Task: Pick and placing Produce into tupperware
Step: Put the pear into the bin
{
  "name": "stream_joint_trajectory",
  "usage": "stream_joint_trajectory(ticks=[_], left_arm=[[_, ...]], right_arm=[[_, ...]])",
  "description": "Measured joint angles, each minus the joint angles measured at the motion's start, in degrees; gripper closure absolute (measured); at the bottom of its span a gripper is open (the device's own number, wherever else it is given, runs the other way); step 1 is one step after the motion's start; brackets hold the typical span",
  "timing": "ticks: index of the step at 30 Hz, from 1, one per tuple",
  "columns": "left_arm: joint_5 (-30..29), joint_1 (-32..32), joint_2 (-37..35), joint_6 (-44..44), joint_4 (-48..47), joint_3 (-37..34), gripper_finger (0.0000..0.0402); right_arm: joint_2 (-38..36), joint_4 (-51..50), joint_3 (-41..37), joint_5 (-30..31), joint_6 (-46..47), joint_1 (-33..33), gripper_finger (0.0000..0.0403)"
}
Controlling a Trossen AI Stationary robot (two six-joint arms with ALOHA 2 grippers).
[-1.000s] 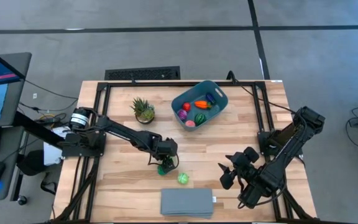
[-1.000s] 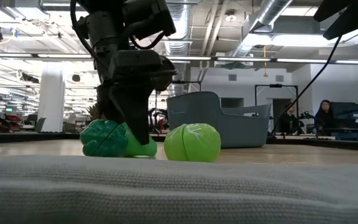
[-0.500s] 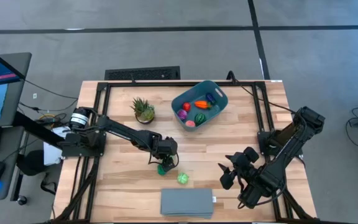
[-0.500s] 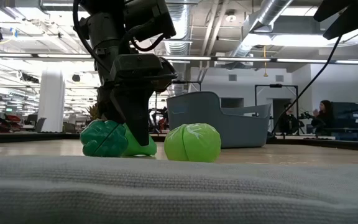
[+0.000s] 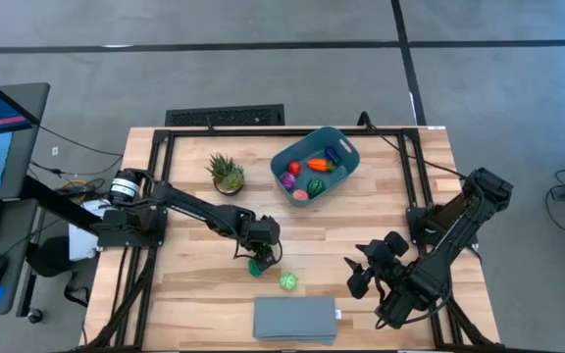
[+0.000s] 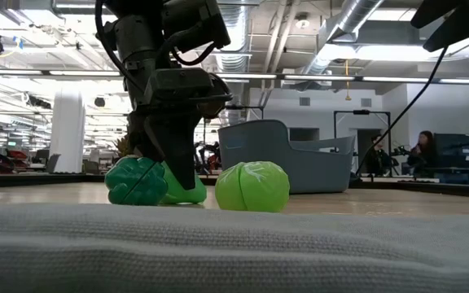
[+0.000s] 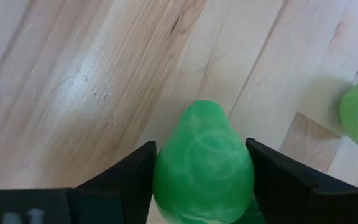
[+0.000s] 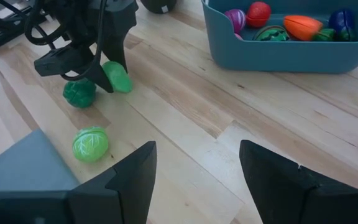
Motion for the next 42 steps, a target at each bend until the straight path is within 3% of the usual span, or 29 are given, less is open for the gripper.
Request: stream_joint_trajectory(ticks=[30,42], left_arm=[[0.5,0.0,-0.1,0.0,0.6,0.0,0.0184],[-3.1,0.0,-0.1,5.0,-8.1,9.2,0.0184]], right_arm=[[0.0,0.2,0.0,0.0,0.0,0.0,0.0148],[0.0,0.2,0.0,0.0,0.0,0.0,0.0148]])
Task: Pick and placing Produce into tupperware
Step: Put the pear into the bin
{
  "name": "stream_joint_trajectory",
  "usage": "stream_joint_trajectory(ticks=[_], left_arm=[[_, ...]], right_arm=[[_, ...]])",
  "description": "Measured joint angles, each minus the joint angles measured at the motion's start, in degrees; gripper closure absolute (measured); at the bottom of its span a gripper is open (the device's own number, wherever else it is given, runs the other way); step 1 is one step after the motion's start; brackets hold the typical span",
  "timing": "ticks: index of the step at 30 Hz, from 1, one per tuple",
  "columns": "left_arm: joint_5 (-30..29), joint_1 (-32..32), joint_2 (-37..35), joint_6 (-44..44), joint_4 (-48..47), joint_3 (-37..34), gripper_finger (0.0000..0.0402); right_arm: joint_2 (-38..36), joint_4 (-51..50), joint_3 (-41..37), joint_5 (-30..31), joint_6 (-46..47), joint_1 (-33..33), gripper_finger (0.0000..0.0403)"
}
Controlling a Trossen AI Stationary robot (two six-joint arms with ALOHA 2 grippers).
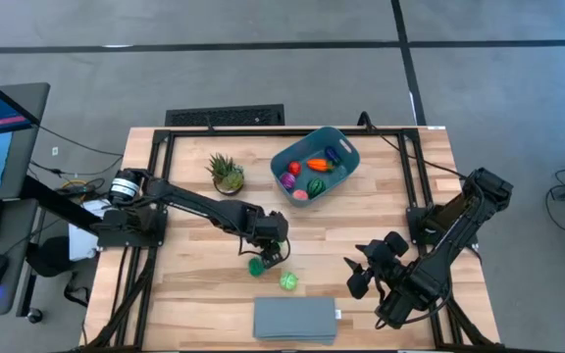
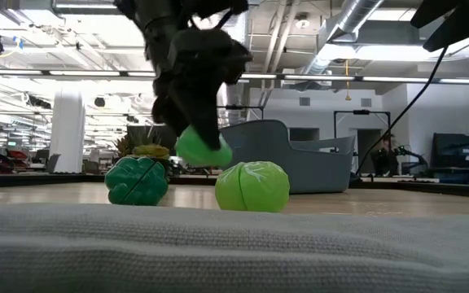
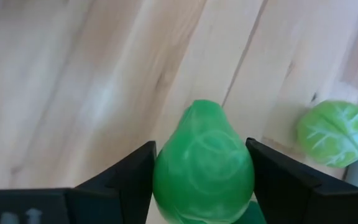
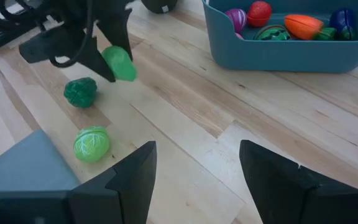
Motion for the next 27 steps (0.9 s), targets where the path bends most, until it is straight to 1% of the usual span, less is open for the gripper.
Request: stream_joint_trajectory(ticks=[9,17,23,27], left_arm=[[-2.8,0.8,0.0,5.9,-6.5,11.0,0.0184],[-7.3,3.3,0.0,13.1,-11.4,20.3,0.0184],[-6.9,7.2,0.0,17.1,-11.8,24.6,0.0184],[-6.1,9.5,0.0,19.4,-11.0,26.1,0.0184]], right_arm=[[0.0,0.0,0.0,0.0,0.0,0.0,0.0148],[0.0,0.2,0.0,0.0,0.0,0.0,0.0148],[0.0,0.5,0.0,-0.1,0.3,0.7,0.0148],[0.0,0.5,0.0,-0.1,1.8,1.5,0.0148]])
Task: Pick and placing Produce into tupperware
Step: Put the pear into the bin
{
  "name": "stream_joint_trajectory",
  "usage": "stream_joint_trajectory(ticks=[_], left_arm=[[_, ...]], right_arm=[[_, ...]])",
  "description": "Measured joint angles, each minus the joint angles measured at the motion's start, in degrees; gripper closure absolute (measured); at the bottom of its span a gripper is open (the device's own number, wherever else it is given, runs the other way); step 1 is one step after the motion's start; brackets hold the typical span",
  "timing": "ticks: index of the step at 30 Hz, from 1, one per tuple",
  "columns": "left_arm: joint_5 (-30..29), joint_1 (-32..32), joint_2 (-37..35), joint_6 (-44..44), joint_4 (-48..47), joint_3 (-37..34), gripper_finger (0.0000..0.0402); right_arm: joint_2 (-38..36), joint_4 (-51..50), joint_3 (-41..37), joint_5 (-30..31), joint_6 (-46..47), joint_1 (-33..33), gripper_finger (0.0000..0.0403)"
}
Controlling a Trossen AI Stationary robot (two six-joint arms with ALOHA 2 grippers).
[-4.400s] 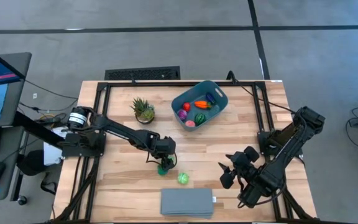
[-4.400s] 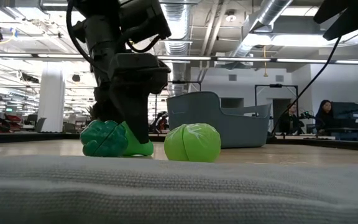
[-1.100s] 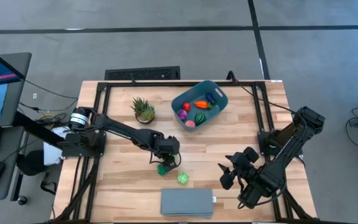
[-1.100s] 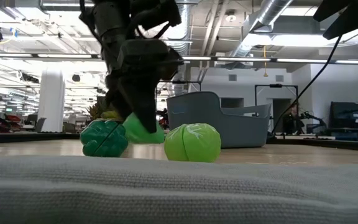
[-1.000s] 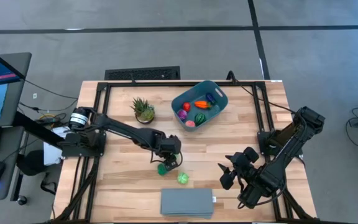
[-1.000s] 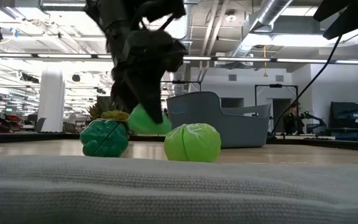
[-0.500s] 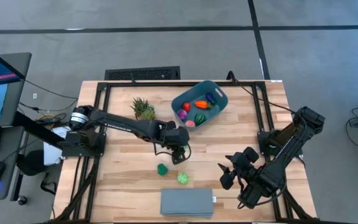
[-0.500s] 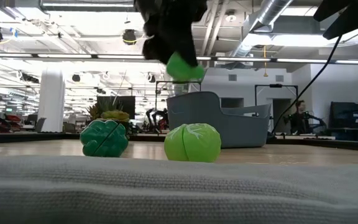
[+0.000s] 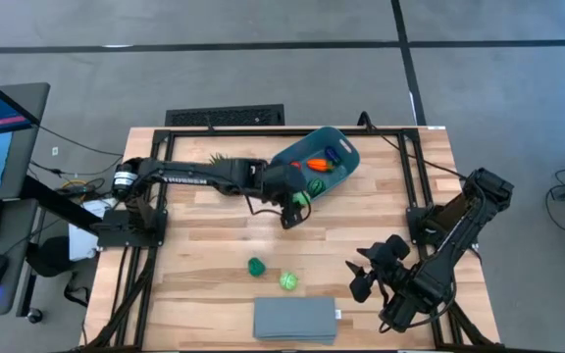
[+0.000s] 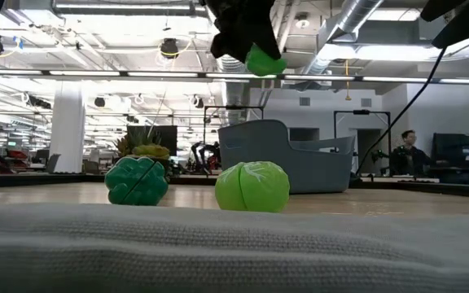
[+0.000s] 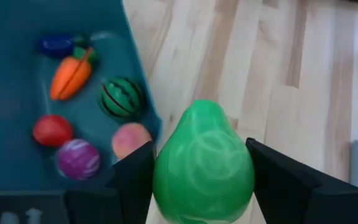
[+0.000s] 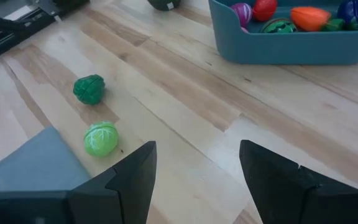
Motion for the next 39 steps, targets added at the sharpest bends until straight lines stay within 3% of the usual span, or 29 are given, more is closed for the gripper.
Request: stream_joint_trajectory(ticks=[29,39], left_arm=[[12.7,20.0,0.1,4.7,11.1,1.0,0.0184],[16.8,22.6,7.8,2.6,12.4,1.0,0.0184]], right_arm=[[0.0,1.2,0.0,0.2,1.3,0.3,0.0148],[0.0,1.5,0.0,0.2,1.7,0.3,0.0148]])
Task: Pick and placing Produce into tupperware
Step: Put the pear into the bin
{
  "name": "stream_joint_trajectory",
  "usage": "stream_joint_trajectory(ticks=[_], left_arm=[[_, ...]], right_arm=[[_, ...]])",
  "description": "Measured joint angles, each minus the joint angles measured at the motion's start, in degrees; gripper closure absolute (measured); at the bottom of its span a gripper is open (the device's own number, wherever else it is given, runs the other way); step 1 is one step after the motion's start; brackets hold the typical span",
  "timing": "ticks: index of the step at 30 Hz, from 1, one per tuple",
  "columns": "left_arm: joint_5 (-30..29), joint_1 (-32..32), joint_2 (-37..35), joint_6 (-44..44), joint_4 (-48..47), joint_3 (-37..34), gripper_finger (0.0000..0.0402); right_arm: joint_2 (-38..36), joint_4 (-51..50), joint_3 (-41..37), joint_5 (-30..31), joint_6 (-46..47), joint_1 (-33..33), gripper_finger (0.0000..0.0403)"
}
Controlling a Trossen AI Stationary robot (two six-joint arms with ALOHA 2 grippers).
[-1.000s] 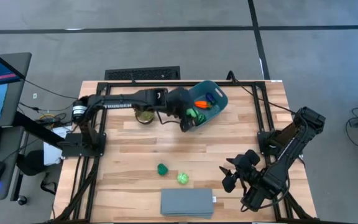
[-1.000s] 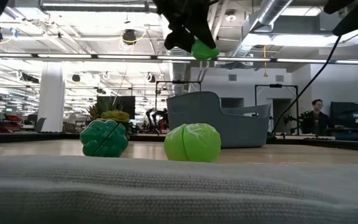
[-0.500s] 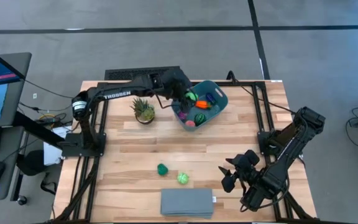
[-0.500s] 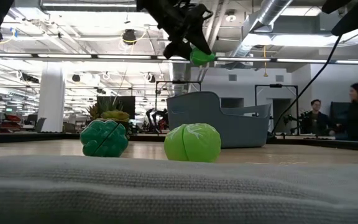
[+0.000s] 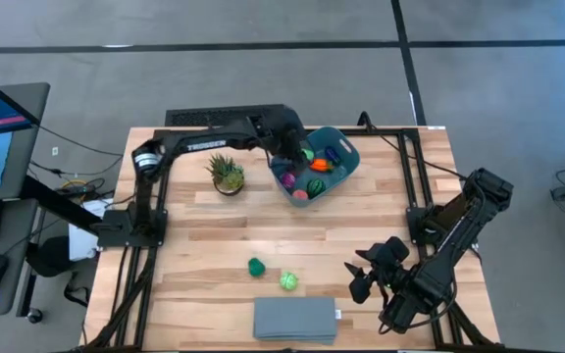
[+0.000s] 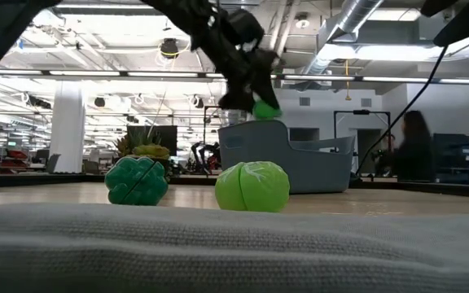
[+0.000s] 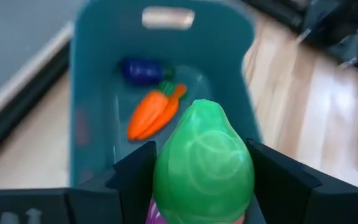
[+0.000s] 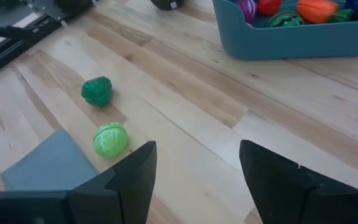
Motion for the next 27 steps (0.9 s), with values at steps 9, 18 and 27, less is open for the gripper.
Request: stream_joint_trajectory(ticks=[9,18,27], left_arm=[[2.5,0.3,6.9,-2.6,1.4,0.0,0.0184],[2.9,0.1,9.1,-2.7,0.8,1.8,0.0184],[1.2,-0.6,9.1,-1.6,0.3,1.8,0.0163]], right_arm=[[0.0,1.2,0.0,0.0,0.0,0.1,0.0148],[0.0,1.2,0.0,0.2,0.0,0.0,0.0148],[0.0,1.1,0.0,0.2,0.0,0.0,0.0148]])
